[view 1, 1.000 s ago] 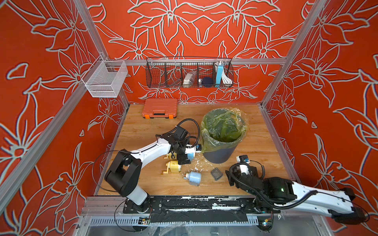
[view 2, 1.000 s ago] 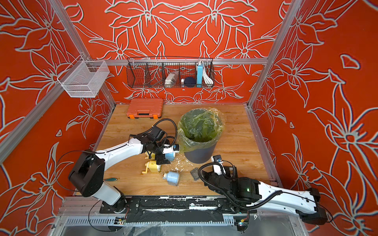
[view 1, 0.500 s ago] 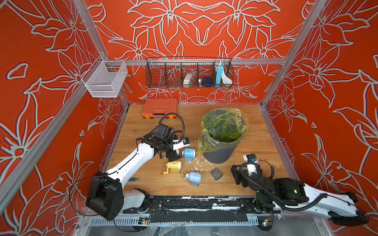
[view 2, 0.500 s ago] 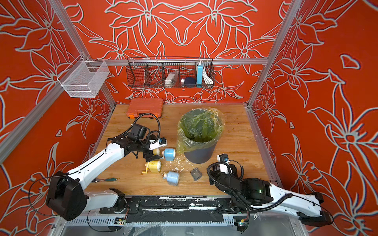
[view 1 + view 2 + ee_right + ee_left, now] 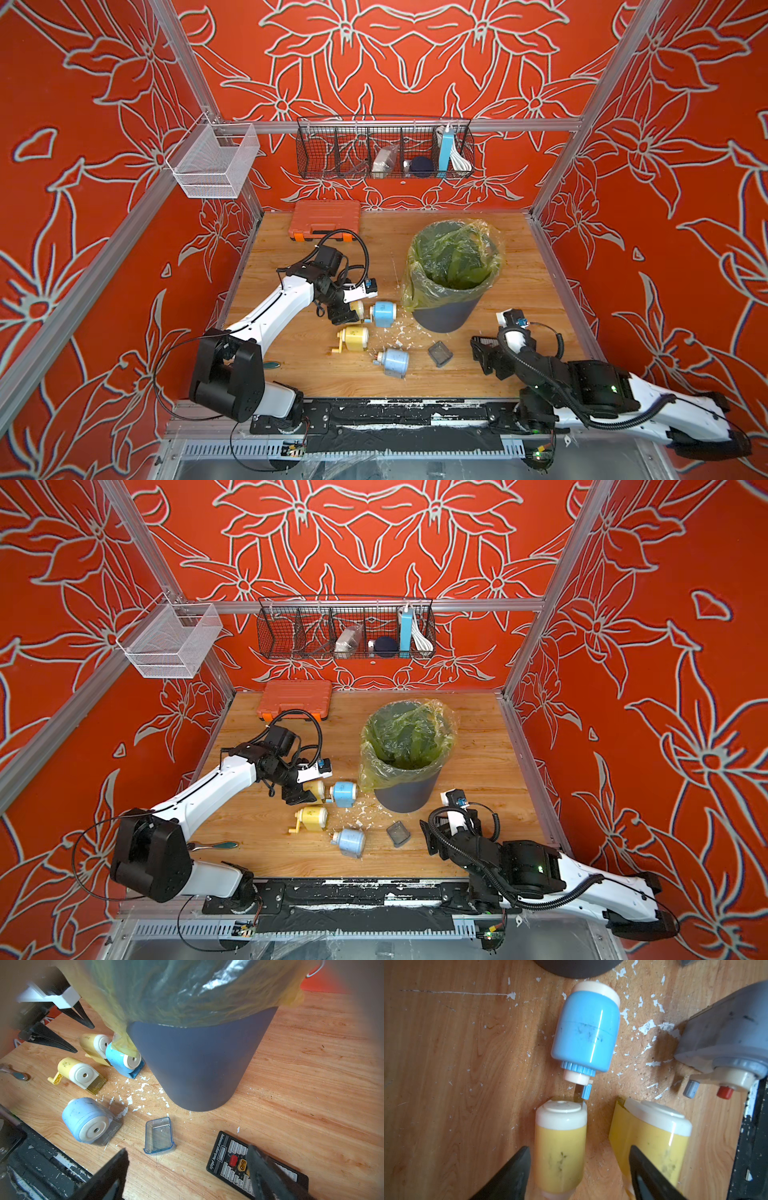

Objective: Take out the pencil sharpener tray and clean the shavings
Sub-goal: Pick up the pencil sharpener from the center of the board.

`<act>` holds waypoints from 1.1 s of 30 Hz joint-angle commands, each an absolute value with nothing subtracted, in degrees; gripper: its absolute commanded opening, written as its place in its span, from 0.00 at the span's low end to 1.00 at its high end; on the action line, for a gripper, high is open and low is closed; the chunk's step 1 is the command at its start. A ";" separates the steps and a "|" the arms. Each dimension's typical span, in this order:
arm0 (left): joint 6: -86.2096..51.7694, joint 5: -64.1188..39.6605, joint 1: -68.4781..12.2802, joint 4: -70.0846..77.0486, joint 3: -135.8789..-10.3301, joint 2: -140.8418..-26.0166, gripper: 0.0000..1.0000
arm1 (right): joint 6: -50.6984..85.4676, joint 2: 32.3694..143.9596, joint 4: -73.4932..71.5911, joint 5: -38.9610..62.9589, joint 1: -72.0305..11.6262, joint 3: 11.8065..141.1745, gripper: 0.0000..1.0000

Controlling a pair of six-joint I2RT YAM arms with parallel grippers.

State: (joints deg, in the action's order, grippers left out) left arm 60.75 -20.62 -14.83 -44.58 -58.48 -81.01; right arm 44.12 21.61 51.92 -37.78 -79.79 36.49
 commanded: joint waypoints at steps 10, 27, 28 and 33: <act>62.98 -13.35 -14.59 -44.04 -59.68 -86.92 0.75 | 43.72 20.32 50.62 -34.28 -80.07 36.82 0.91; 63.36 -17.10 -15.03 -41.11 -62.65 -94.35 0.68 | 44.01 18.93 52.58 -33.99 -80.07 37.02 0.90; 63.25 -17.53 -15.10 -40.97 -62.83 -94.75 0.67 | 44.07 18.84 52.70 -34.03 -80.07 37.08 0.90; 62.79 -18.96 -15.73 -40.50 -62.55 -96.36 0.61 | 44.06 18.08 53.46 -34.13 -80.07 37.18 0.90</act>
State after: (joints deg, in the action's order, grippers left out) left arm 62.13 -16.64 -15.27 -40.88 -62.26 -95.46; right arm 43.81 19.09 51.66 -33.67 -79.79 36.49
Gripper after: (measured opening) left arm 0.618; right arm 0.900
